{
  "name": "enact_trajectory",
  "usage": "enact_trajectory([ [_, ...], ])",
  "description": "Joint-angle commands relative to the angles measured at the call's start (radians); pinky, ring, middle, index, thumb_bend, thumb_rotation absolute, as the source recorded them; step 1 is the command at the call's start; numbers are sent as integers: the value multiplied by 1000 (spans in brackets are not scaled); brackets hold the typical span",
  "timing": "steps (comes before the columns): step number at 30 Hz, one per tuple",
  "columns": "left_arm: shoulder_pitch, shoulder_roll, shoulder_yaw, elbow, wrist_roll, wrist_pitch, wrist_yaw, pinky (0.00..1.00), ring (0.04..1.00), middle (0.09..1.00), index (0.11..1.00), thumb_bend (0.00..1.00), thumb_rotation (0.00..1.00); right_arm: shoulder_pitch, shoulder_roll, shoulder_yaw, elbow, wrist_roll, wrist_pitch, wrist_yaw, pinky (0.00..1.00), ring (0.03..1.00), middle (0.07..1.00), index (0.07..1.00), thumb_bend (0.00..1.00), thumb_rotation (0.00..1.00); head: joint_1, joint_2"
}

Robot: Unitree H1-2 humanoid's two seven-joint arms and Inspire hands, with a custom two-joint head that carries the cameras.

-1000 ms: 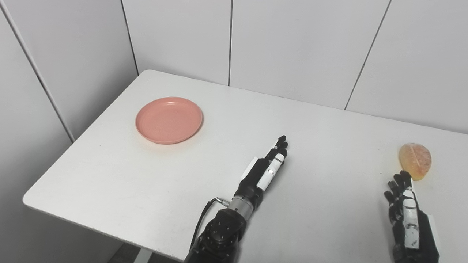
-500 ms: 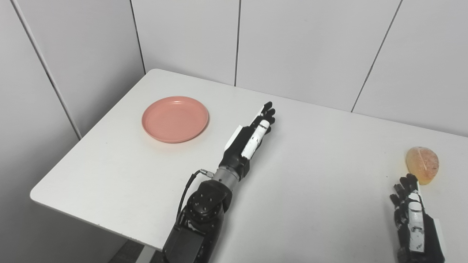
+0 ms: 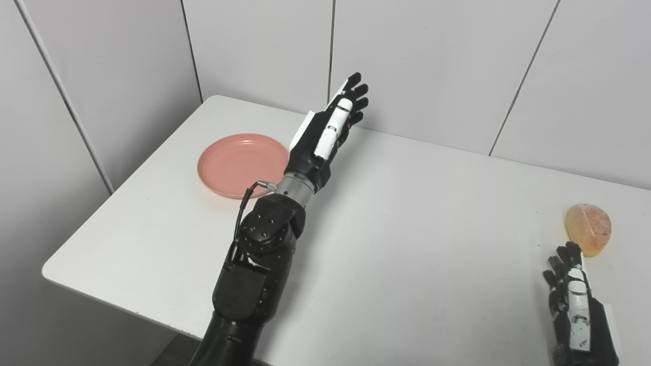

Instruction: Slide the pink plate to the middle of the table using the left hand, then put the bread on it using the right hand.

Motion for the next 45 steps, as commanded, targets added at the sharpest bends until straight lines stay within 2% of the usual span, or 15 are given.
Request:
enact_trajectory([
  [1,-63,25,17,-1,-13,0,1,953,951,958,945,417,1000,-9,6,3,10,-1,-8,1,1000,1000,1000,1000,107,1000,5,-2],
  [8,-130,140,102,70,-12,-8,23,955,949,950,934,403,1000,-2,9,7,-4,-8,1,-3,1000,1000,1000,1000,110,1000,10,2],
  [12,-156,193,150,102,-21,-1,35,925,935,938,921,397,1000,1,10,9,-12,-13,7,-4,1000,1000,1000,1000,107,1000,7,3],
  [19,-202,253,245,168,-77,-9,62,901,913,915,896,380,1000,2,10,8,-23,-11,12,-4,1000,1000,1000,1000,95,1000,19,4],
  [24,-225,296,283,226,-82,-14,82,892,899,905,885,387,1000,7,8,4,-36,-1,20,-1,1000,1000,1000,1000,89,1000,28,8],
  [27,-227,334,296,280,-91,-38,75,878,896,896,880,399,1000,9,9,0,-44,14,34,1,1000,1000,1000,1000,86,1000,35,9],
  [35,-225,371,339,386,-125,-66,74,864,884,882,861,412,1000,9,4,-1,-46,24,40,2,1000,1000,1000,1000,84,1000,44,8],
  [45,-215,379,363,511,-176,-71,60,858,885,887,875,379,1000,11,6,1,-66,23,63,-5,1000,1000,1000,1000,72,1000,41,10],
])
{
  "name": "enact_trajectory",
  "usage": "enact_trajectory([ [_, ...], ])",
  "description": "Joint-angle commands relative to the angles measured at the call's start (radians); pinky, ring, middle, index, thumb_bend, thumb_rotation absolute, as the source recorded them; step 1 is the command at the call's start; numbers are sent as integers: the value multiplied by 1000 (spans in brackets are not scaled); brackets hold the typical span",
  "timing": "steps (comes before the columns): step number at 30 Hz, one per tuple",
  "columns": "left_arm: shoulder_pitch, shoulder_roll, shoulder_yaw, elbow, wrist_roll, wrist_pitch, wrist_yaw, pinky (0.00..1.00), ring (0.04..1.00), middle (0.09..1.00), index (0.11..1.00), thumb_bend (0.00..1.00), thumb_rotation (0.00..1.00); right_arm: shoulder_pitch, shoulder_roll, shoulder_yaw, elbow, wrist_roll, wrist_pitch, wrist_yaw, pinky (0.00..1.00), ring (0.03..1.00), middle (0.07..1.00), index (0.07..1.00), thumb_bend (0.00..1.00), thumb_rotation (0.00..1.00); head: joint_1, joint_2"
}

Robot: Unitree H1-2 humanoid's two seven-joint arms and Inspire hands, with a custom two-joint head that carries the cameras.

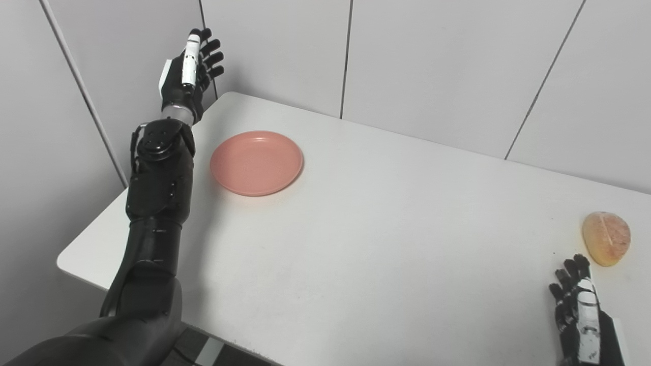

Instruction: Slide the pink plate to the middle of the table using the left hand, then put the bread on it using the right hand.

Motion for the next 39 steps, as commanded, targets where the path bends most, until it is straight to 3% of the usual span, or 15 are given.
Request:
enact_trajectory([
  [1,-43,42,7,-9,-23,-31,-14,858,887,889,877,377,1000,-9,2,-2,-32,1,0,0,1000,1000,1000,1000,70,1000,0,0],
  [9,-19,53,4,38,-26,-55,-8,841,869,879,869,375,1000,-6,2,0,-54,-10,26,-7,1000,1000,1000,1000,50,1000,9,-3],
  [17,-9,68,10,125,-28,-120,-5,882,900,897,884,396,1000,-2,-6,0,-72,-6,45,0,1000,1000,1000,1000,62,1000,13,0],
  [39,34,68,23,189,-42,-147,16,874,891,887,874,394,1000,-2,0,0,-88,-15,58,-11,1000,1000,1000,1000,50,1000,15,-1],
])
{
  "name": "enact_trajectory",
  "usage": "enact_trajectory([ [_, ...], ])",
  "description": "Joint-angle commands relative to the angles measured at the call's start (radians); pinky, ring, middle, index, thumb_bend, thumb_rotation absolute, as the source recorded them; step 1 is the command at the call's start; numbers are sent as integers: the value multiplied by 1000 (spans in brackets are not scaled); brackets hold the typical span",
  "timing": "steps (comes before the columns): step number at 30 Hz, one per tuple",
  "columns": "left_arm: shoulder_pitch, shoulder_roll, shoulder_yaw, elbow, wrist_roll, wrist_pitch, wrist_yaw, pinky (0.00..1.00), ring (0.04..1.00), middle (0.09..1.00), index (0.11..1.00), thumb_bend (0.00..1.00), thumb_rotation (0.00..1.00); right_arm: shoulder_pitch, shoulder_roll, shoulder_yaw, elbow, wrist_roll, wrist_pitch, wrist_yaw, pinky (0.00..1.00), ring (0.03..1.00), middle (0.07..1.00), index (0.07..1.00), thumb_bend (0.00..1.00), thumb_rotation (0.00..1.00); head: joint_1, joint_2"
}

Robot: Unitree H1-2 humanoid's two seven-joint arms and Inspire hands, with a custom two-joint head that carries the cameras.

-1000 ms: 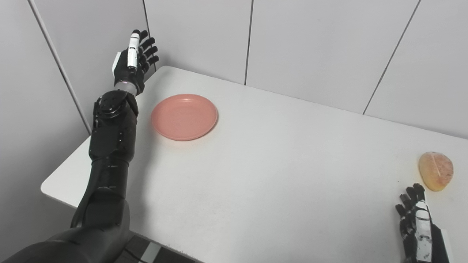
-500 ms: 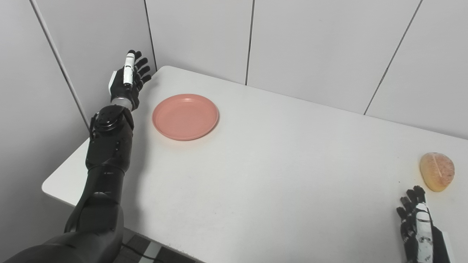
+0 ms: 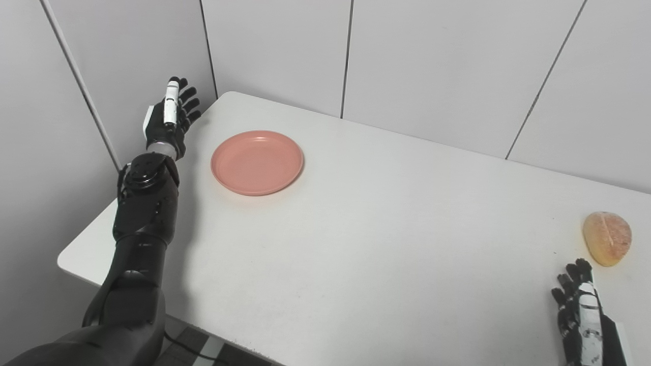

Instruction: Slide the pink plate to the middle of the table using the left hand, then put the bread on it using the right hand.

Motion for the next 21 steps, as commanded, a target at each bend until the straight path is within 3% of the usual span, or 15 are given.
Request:
enact_trajectory([
  [1,-33,30,2,-22,-3,-33,6,873,890,886,874,395,1000,-19,0,-2,-41,3,6,2,1000,1000,1000,1000,50,1000,0,1],
  [12,10,-19,-23,-126,-7,-5,2,860,878,874,857,398,1000,-22,1,1,-44,-2,12,-2,1000,1000,1000,1000,38,1000,-1,-3],
  [21,9,-23,-62,-45,3,-42,-16,863,888,887,873,391,1000,-22,5,2,-40,-2,7,-7,1000,1000,1000,1000,38,1000,-6,-2],
])
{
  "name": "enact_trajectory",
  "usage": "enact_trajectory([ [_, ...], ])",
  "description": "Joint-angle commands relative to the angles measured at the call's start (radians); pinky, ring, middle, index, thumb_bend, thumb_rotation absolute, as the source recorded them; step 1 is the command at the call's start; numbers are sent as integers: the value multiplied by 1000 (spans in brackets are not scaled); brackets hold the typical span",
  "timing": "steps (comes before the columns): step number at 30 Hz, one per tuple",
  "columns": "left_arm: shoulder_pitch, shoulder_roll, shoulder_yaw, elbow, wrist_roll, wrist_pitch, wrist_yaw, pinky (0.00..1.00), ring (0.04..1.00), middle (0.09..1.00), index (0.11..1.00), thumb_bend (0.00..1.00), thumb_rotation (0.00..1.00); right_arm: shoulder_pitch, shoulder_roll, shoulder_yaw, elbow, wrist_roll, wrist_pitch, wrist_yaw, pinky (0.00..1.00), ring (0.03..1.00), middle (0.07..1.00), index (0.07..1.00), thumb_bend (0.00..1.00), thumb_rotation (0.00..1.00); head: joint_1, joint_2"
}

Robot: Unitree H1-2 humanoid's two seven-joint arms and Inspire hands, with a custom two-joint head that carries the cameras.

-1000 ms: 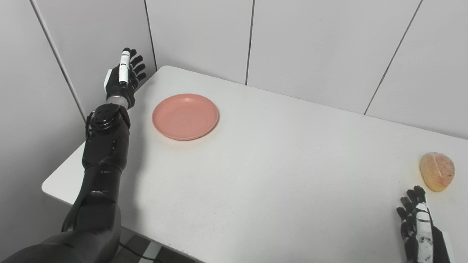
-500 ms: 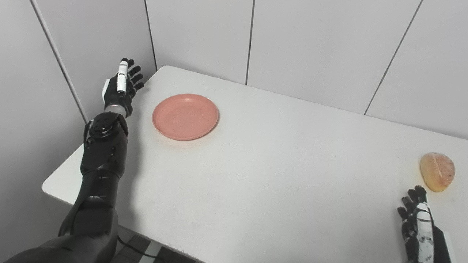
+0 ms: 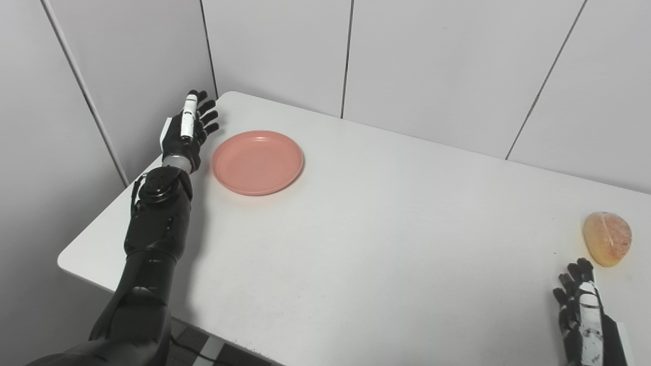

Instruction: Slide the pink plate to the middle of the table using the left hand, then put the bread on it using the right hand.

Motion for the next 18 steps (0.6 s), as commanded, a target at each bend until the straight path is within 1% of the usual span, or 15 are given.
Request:
enact_trajectory([
  [1,-34,22,-2,5,1,-45,-12,868,890,889,875,390,1000,-22,4,-2,-31,1,-1,0,1000,1000,1000,1000,38,1000,0,2],
  [6,-36,19,-13,29,3,-53,-20,877,888,883,870,383,1000,-22,2,-1,-31,-5,-3,0,1000,1000,1000,1000,34,1000,1,2],
  [18,-50,9,-34,43,9,-43,-7,898,904,899,882,363,1000,-22,1,-3,-28,5,-2,4,1000,1000,1000,1000,40,1000,2,8],
])
